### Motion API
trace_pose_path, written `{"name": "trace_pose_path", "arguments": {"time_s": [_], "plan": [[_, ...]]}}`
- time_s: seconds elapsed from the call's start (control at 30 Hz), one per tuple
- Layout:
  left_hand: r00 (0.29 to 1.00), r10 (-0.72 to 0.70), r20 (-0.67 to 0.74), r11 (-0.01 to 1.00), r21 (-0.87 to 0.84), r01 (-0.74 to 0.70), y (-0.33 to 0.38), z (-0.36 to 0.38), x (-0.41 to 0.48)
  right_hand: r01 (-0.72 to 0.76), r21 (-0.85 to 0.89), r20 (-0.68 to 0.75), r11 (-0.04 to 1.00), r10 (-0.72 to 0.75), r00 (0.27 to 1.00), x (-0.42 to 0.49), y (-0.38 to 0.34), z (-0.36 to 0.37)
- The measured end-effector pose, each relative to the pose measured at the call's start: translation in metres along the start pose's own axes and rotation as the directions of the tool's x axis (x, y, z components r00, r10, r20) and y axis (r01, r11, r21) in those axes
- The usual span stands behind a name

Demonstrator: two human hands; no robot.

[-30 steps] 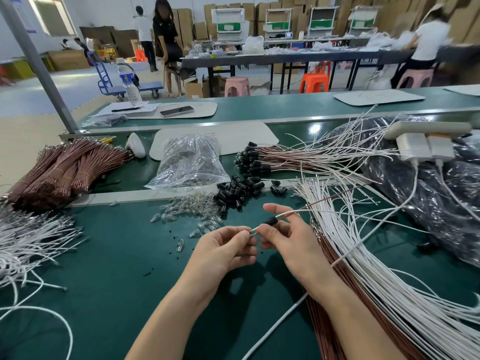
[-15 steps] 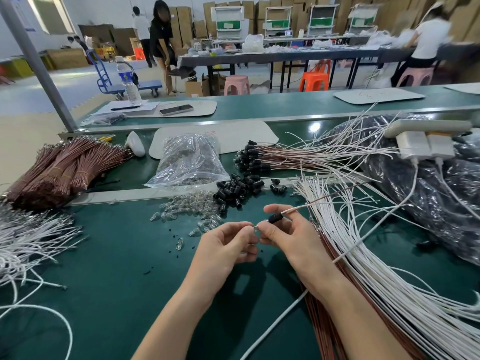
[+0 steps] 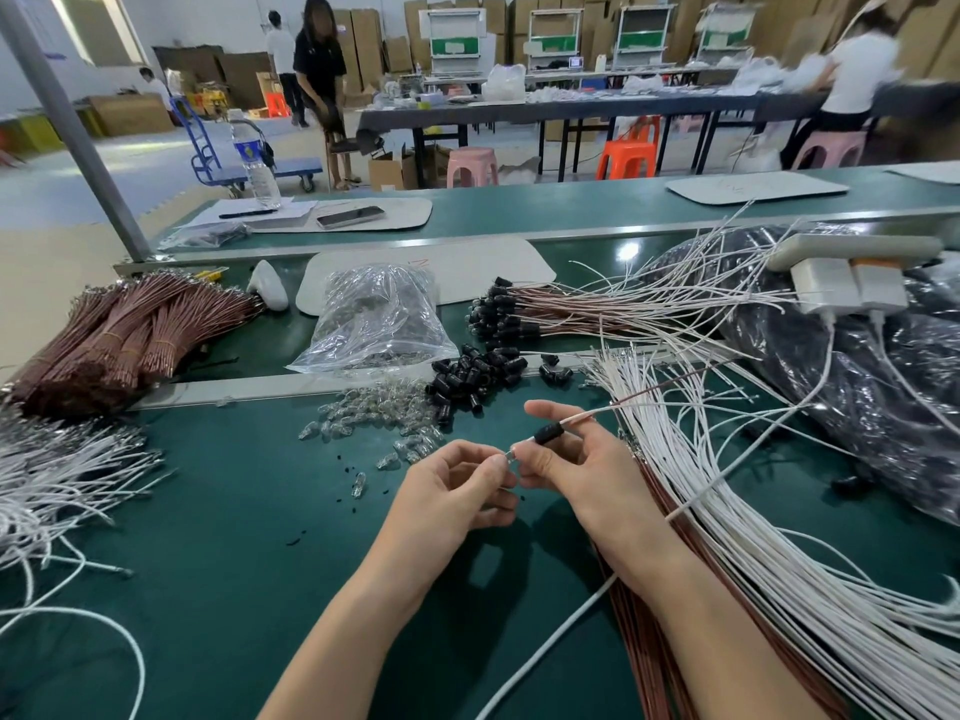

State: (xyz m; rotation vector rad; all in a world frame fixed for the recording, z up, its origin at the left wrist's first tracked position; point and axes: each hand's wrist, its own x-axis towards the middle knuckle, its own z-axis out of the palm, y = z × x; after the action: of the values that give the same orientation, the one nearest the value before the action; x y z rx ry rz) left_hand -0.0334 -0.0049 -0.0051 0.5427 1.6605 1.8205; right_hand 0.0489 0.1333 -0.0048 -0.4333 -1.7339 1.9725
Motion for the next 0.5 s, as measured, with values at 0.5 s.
{"name": "trace_pose_path", "arguments": {"time_s": [0.5], "plan": [[0.994, 0.053, -0.093, 0.998, -0.036, -0.057, 0.0019, 0.0009, 0.0015, -0.099, 0.343, -0.05, 0.934, 0.123, 0.991, 0.0038, -0.0039, -0.0029]]}}
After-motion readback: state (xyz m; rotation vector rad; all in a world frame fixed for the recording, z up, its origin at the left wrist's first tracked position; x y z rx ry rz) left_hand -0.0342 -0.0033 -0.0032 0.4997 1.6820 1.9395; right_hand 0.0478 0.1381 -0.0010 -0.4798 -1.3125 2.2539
